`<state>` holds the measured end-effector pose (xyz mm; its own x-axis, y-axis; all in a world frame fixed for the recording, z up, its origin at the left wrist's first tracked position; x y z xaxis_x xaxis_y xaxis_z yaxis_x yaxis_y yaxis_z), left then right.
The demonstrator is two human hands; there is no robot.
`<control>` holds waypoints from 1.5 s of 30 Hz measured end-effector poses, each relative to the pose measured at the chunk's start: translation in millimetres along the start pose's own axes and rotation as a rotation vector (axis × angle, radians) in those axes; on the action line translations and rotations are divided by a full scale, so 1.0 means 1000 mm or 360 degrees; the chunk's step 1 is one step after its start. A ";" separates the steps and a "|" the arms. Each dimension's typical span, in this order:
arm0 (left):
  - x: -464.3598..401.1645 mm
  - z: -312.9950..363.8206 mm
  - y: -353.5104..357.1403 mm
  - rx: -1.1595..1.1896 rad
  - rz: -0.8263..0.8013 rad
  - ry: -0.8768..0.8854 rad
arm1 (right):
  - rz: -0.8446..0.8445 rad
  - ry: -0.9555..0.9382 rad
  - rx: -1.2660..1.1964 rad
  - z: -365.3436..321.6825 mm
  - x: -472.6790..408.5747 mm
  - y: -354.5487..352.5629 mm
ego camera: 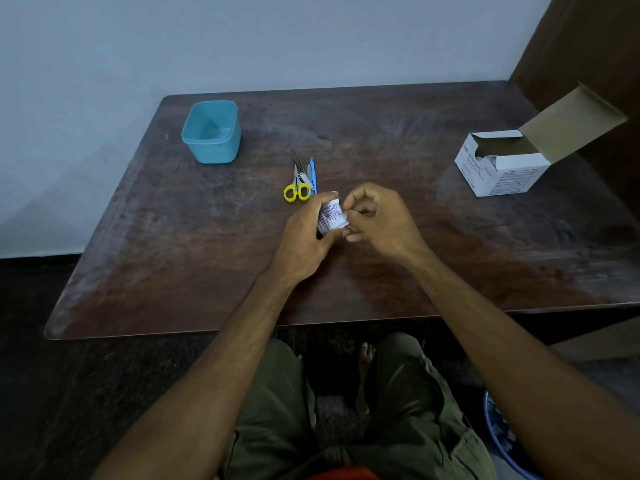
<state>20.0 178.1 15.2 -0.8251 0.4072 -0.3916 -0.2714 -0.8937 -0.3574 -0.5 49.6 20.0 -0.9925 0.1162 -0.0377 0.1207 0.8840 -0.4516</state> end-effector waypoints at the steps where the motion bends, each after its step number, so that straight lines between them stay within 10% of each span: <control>1: 0.000 -0.003 -0.001 0.0041 0.0019 -0.0042 | 0.0010 0.0006 -0.0012 0.000 0.000 0.000; 9: 0.014 -0.030 -0.016 0.1196 0.0464 -0.0738 | 0.0050 0.0081 -0.0202 -0.001 0.000 0.000; 20: 0.015 -0.029 -0.022 0.1134 0.0513 -0.0648 | -0.0249 0.0297 -0.0368 0.013 0.000 0.018; 45: 0.030 -0.063 -0.109 0.0661 0.0913 -0.0884 | -0.0008 0.0343 -0.0607 0.021 -0.007 0.020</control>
<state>55.7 299.5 -11.4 -0.9803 -0.1763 0.0894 0.1878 -0.9715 0.1443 8.4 56.9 -7.7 -0.9713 0.1676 0.1686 0.1545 0.9840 -0.0881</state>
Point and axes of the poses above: each hand's wrist, its own x-axis away from the middle knuckle, its own y-axis out of the palm, z = x × y, the point moved 8 cm from there along -x, towards the middle knuckle, and after that the axes turned 13 degrees about x, right-handed, at the moved point
